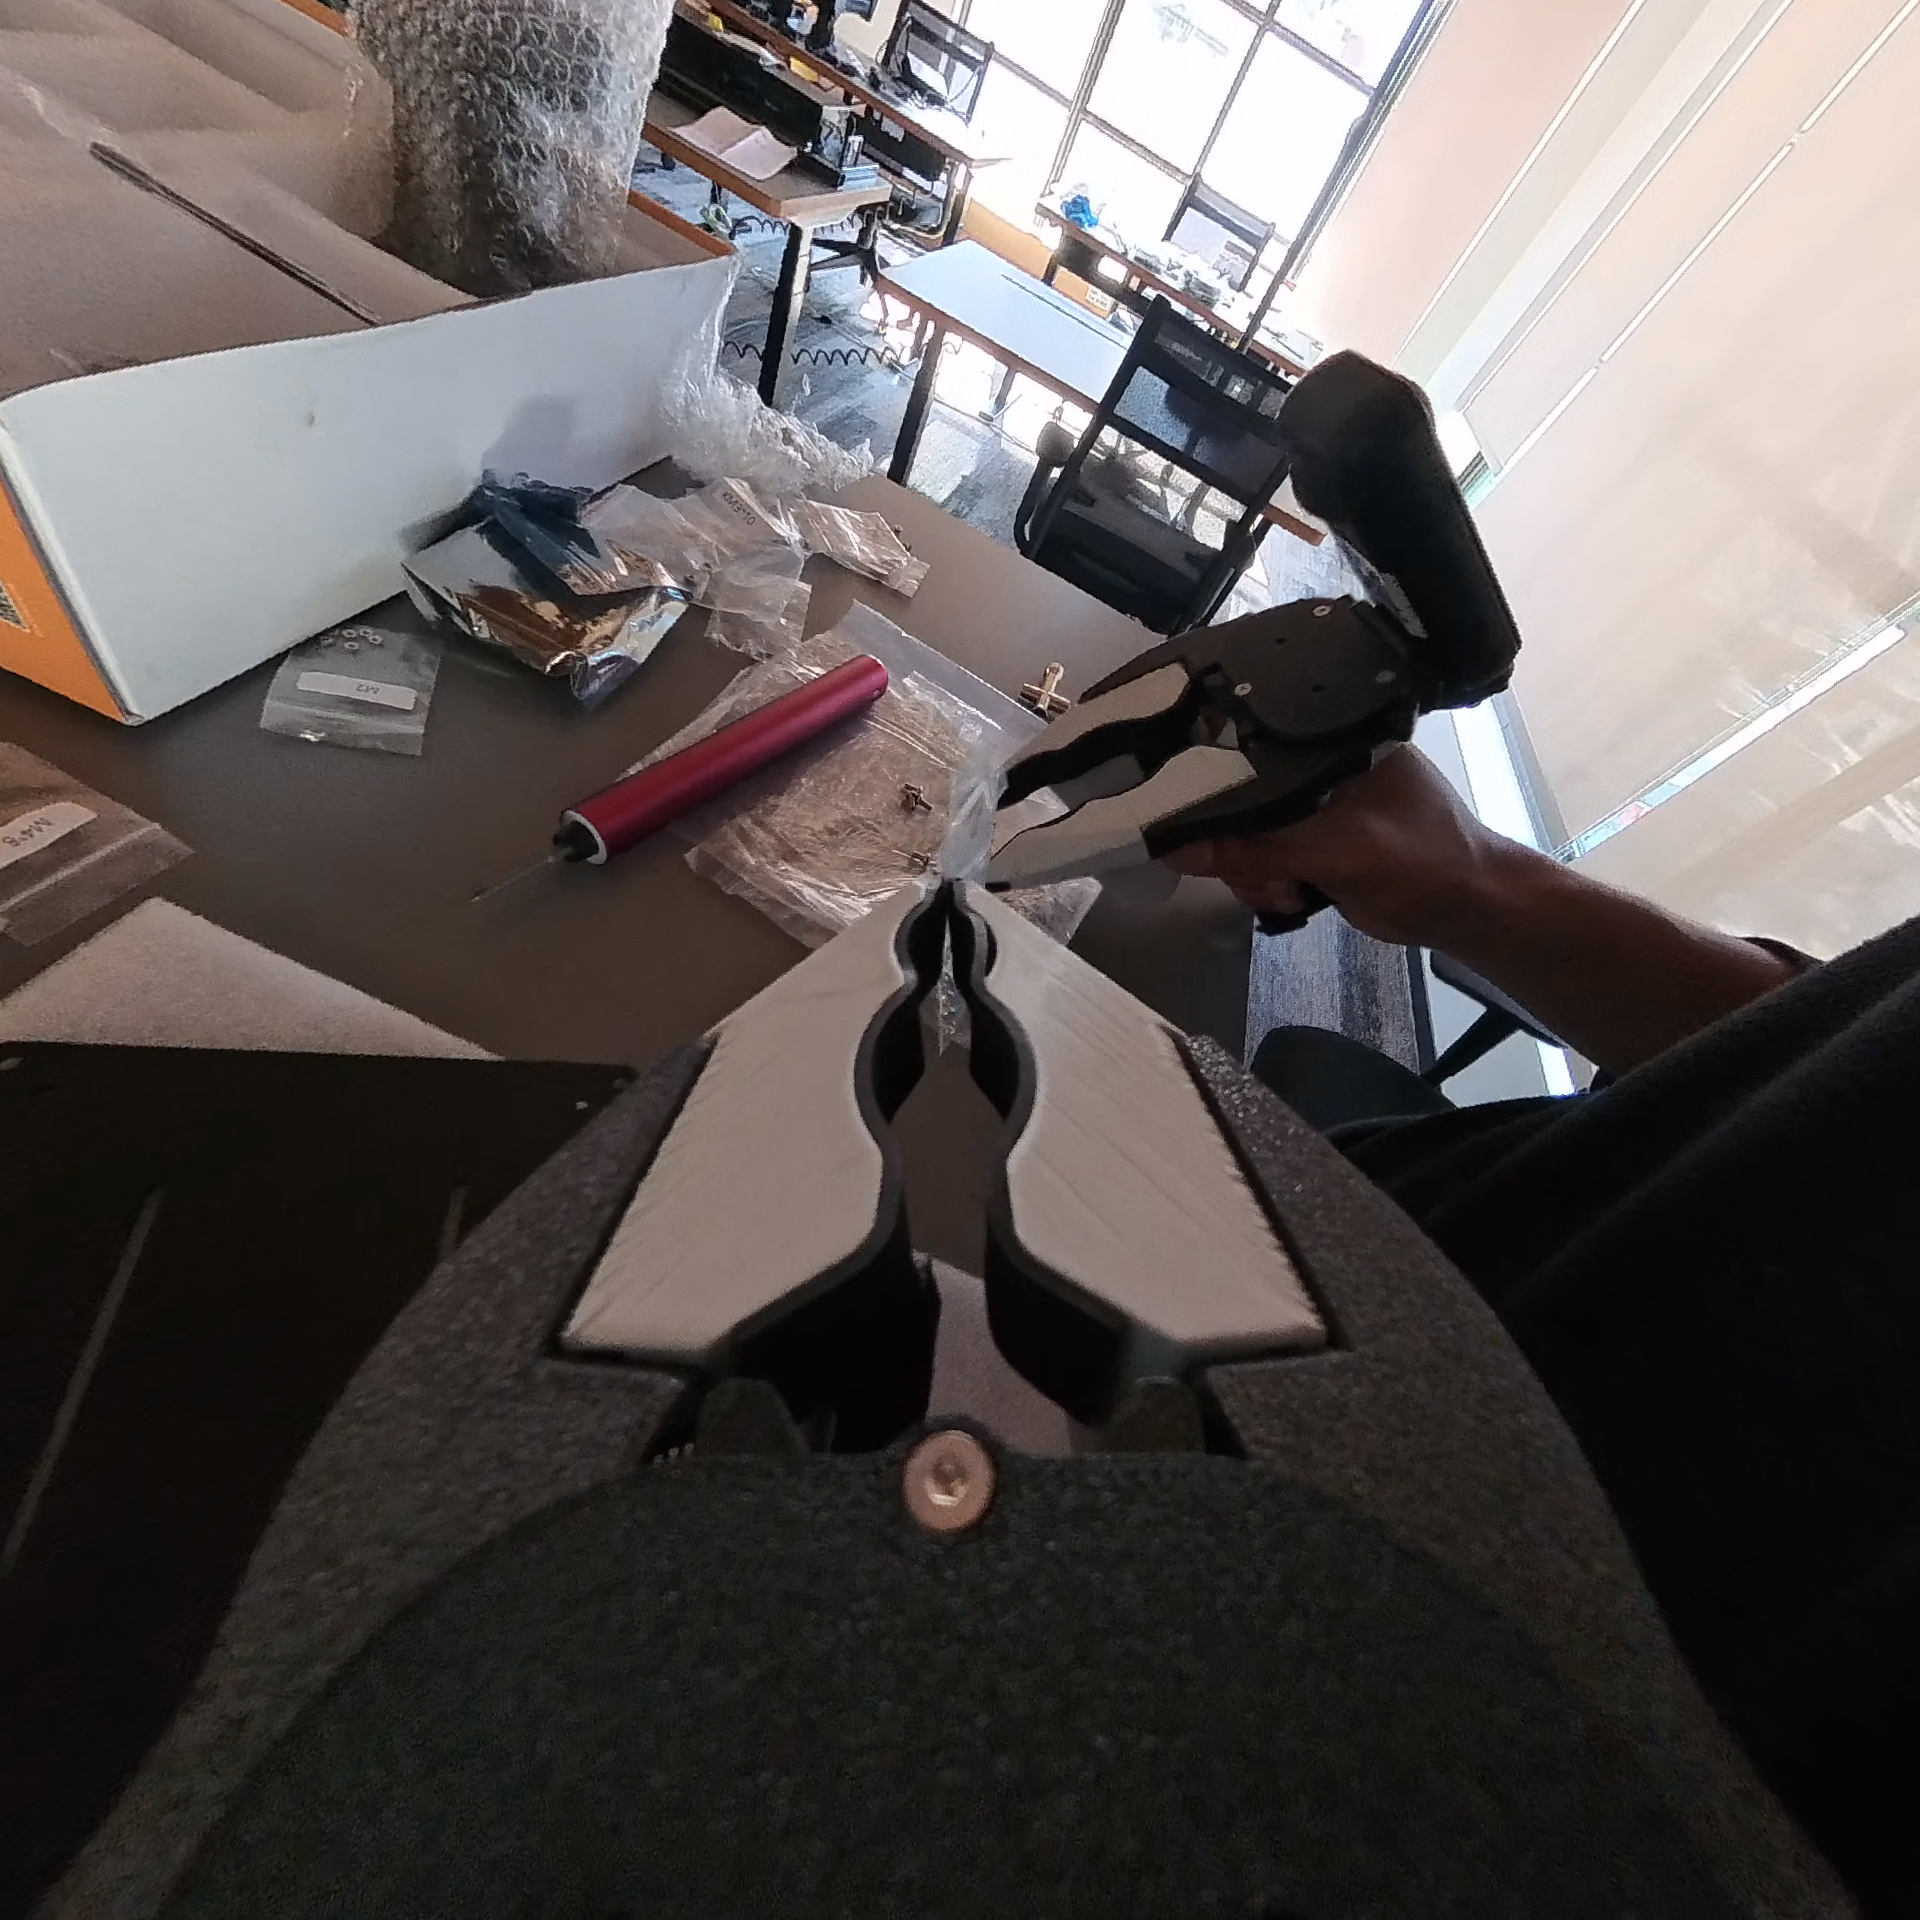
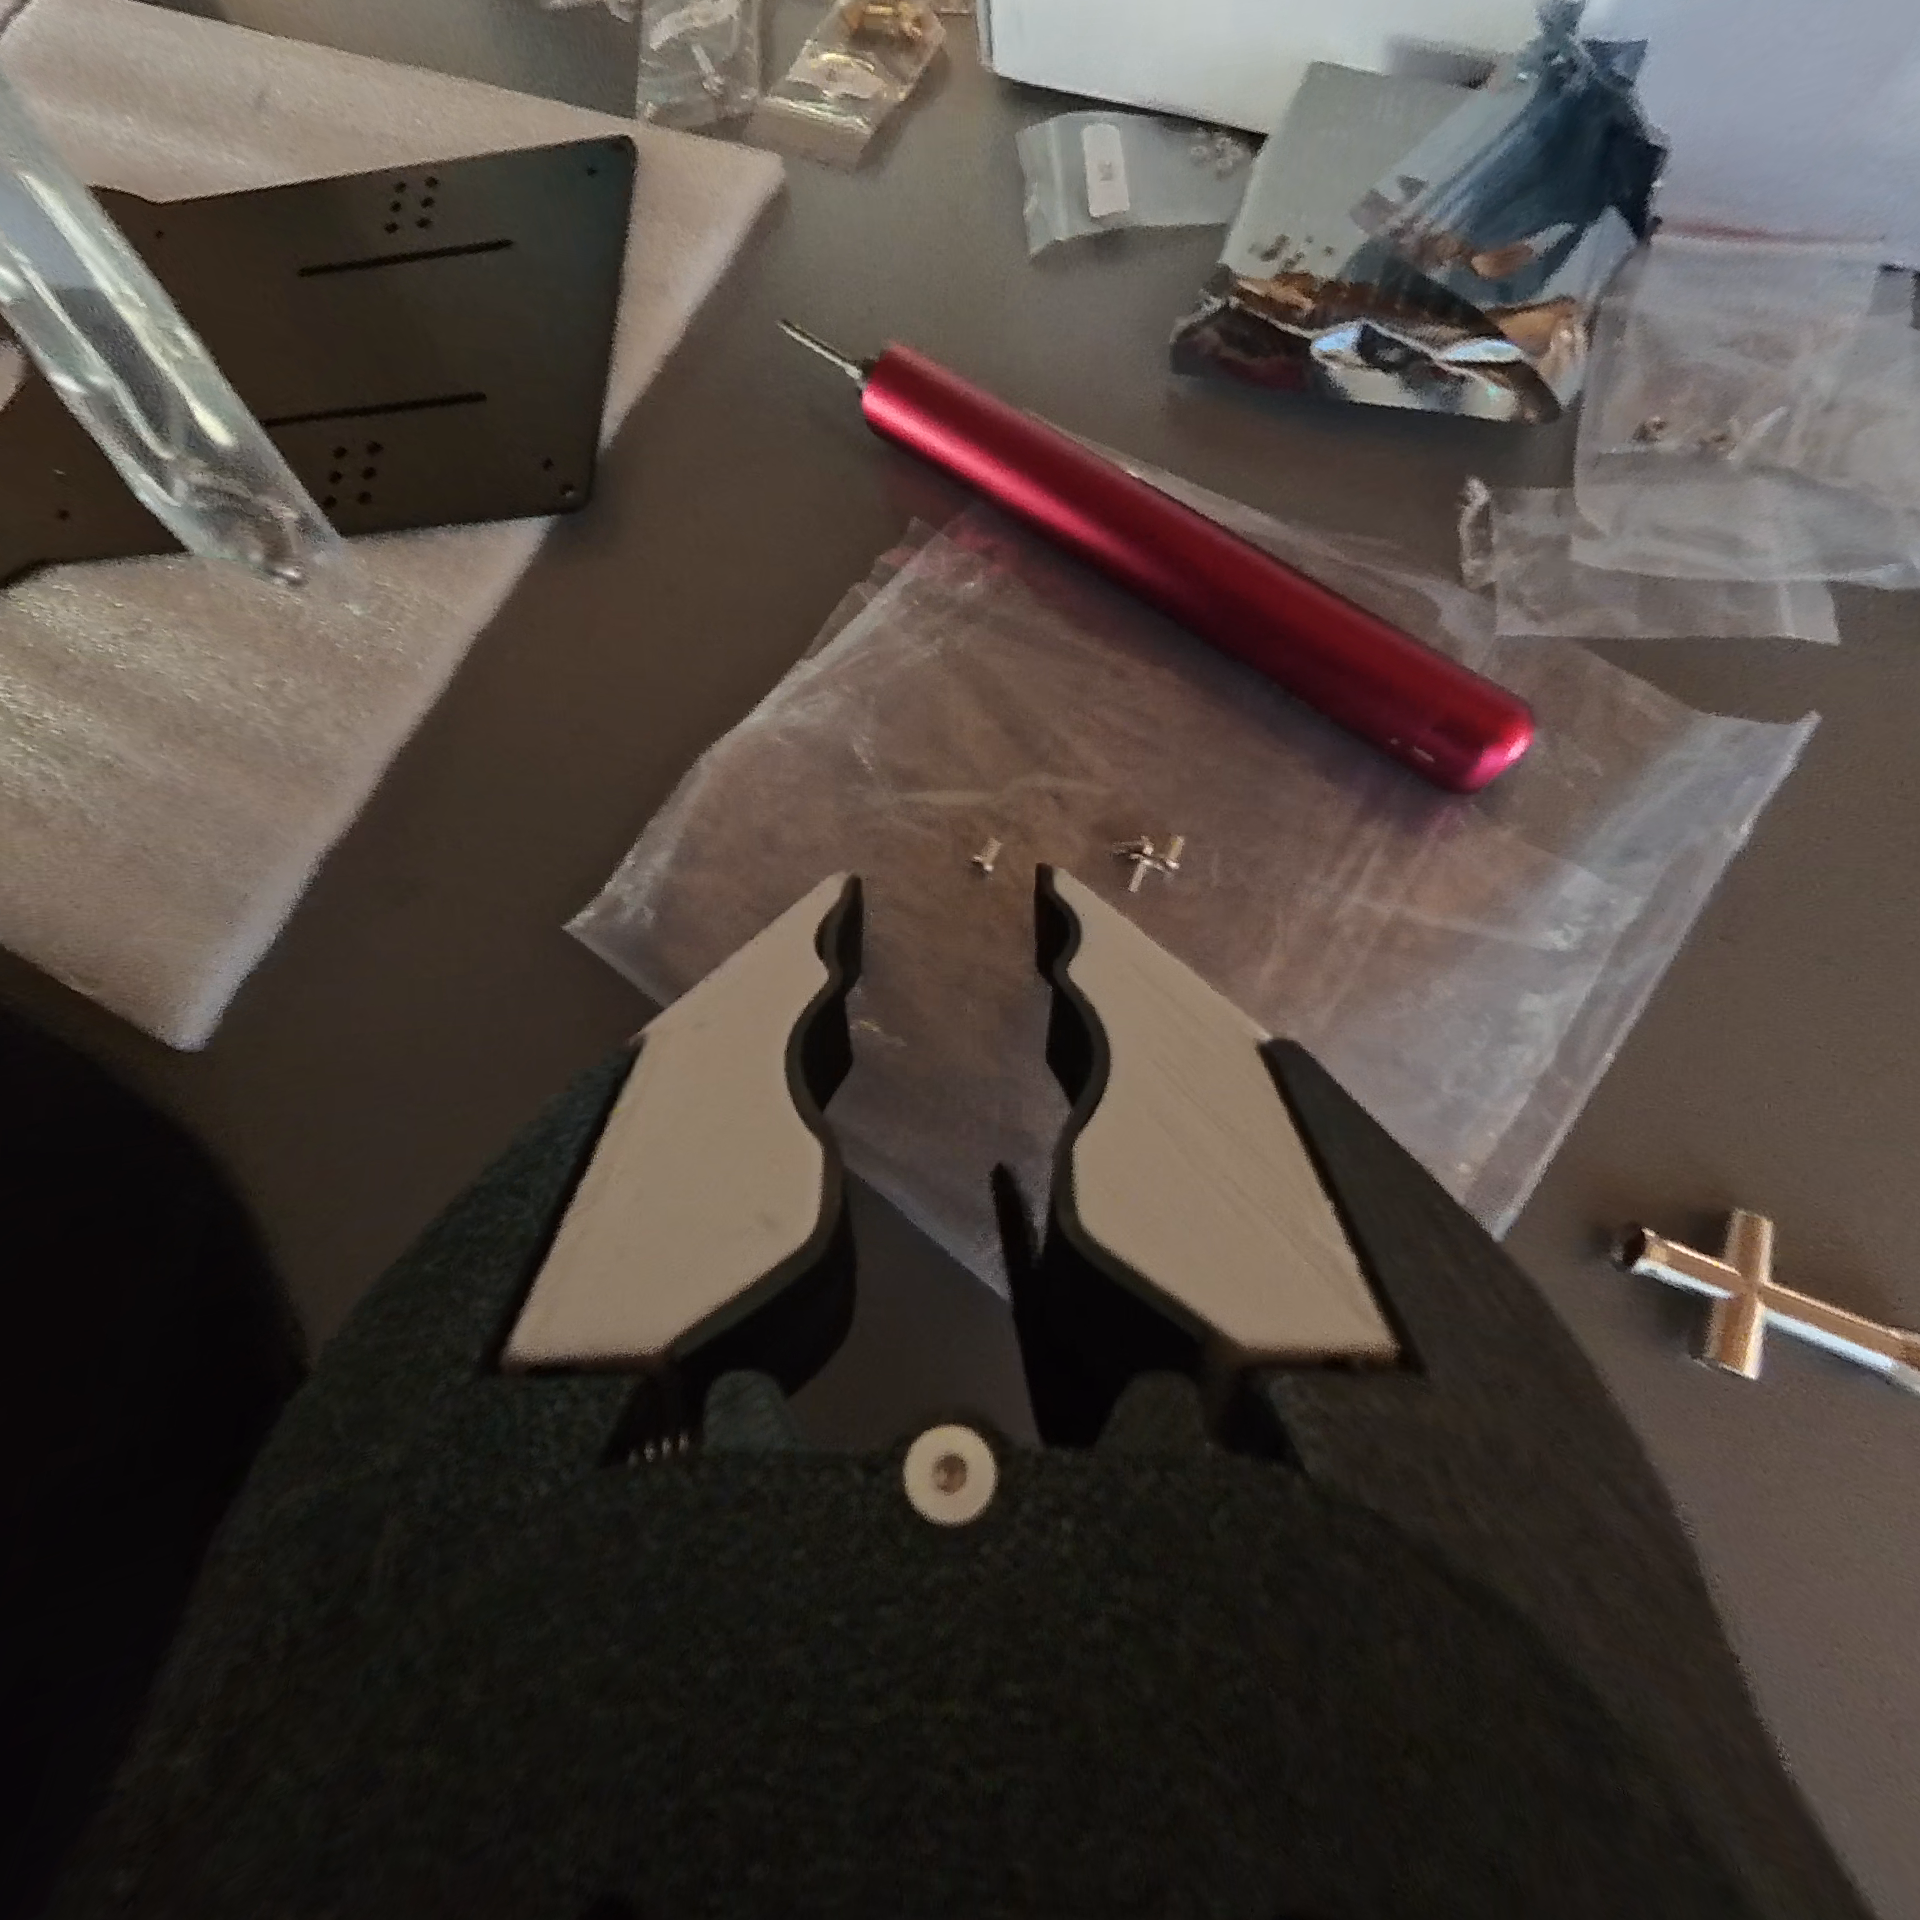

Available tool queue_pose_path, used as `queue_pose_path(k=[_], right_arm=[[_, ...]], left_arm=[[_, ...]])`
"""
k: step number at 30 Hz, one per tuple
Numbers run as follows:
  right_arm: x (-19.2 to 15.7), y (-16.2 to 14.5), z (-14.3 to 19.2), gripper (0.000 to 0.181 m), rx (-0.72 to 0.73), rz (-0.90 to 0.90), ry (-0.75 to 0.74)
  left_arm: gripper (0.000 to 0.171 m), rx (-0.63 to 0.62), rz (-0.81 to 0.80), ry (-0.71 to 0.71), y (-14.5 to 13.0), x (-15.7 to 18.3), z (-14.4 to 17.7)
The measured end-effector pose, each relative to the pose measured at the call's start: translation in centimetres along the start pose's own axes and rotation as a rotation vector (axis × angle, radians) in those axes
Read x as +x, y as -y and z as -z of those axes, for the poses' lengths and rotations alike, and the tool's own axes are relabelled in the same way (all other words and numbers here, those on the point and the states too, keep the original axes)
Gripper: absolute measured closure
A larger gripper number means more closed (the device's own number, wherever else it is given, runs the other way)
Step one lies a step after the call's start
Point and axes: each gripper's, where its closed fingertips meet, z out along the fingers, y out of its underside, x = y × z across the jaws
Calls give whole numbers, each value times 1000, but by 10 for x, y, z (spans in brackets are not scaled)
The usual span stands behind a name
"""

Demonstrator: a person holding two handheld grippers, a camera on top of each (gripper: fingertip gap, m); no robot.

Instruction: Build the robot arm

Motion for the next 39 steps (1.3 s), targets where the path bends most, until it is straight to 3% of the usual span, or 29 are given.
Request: queue_pose_path(k=[31, 33, 36, 39], right_arm=[[18, -22, 21, 157, -16, -33, -68], [-8, 3, 28, 157, 91, -31, 85], [-78, 66, 56, 157, 351, -54, 498], [-106, 96, 71, 156, 421, -72, 711]], left_arm=[[171, -16, -8, -56, -3, 8, -14], [171, -12, 0, -81, -1, 10, -14], [171, 0, -21, -214, 7, 27, -8], [171, 16, -71, -290, 17, 36, 1]])
